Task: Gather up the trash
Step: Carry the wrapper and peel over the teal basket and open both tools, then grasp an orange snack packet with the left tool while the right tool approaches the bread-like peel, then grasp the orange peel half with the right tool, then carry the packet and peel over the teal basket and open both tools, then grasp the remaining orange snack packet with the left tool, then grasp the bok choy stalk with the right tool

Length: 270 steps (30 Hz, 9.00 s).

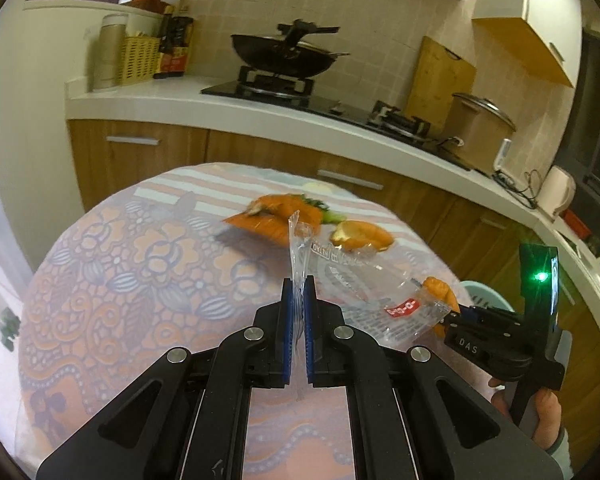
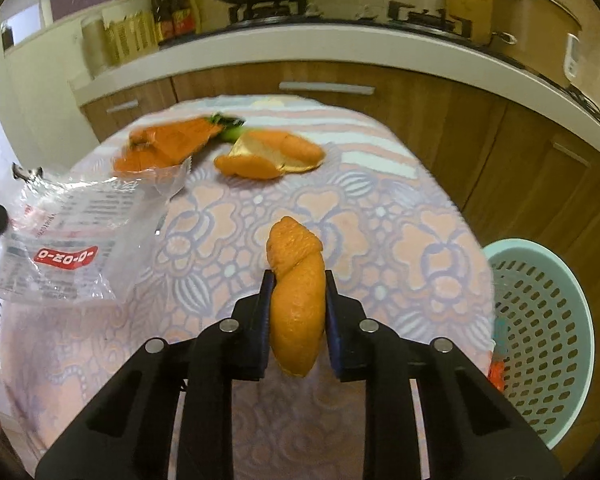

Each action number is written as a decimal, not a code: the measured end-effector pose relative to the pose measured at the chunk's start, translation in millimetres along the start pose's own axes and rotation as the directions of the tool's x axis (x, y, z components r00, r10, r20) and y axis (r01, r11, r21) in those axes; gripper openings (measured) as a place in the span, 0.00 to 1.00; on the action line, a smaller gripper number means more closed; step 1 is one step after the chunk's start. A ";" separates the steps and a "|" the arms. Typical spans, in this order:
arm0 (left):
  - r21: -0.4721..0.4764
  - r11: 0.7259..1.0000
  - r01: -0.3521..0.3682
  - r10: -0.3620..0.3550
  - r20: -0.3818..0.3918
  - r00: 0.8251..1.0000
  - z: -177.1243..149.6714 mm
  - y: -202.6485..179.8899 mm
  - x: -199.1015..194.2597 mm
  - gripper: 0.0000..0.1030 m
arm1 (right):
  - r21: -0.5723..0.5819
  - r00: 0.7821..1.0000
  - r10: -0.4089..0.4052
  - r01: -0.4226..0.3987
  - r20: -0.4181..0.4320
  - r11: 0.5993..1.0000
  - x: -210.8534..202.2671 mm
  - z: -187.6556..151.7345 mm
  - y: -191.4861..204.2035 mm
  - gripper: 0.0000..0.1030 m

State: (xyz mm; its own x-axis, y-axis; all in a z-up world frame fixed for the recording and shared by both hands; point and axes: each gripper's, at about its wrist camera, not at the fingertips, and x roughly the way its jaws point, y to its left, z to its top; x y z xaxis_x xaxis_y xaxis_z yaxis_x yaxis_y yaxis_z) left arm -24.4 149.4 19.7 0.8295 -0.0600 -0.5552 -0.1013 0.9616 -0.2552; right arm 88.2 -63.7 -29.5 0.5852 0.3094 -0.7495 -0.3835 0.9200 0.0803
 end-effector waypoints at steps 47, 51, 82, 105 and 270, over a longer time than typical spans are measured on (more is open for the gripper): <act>0.281 0.915 0.288 -0.223 -0.244 0.944 -35.6 -229.6 164.9 0.46 | 0.384 0.973 -0.229 0.221 -0.024 0.897 -52.8 -48.7 -237.4 0.54; 0.269 0.921 0.281 -0.224 -0.225 0.948 -30.9 -223.2 156.5 0.46 | 0.363 0.976 -0.217 0.205 -0.009 0.909 -53.4 -43.3 -226.7 0.54; 0.027 0.997 -0.071 0.073 -0.086 0.994 76.1 14.8 133.8 0.57 | -0.058 0.996 0.037 -0.032 0.087 0.998 21.7 82.8 -6.5 0.54; 0.004 1.000 -0.009 0.009 -0.165 0.986 62.7 30.8 186.5 0.20 | -0.188 0.984 0.173 -0.163 0.041 0.969 82.0 98.5 18.5 0.81; -0.245 0.927 -0.283 0.273 -0.075 0.959 36.9 67.0 131.3 0.08 | -0.129 0.907 0.385 -0.407 -0.170 0.904 126.6 125.0 50.3 0.46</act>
State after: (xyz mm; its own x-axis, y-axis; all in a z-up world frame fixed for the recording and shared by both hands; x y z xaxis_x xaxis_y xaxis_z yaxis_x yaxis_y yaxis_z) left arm 98.0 215.8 -41.1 0.7271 0.1848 -0.6612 -0.4632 0.8428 -0.2739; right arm 232.2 51.8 -38.2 0.2622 0.5936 -0.7608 -0.6775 0.6747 0.2929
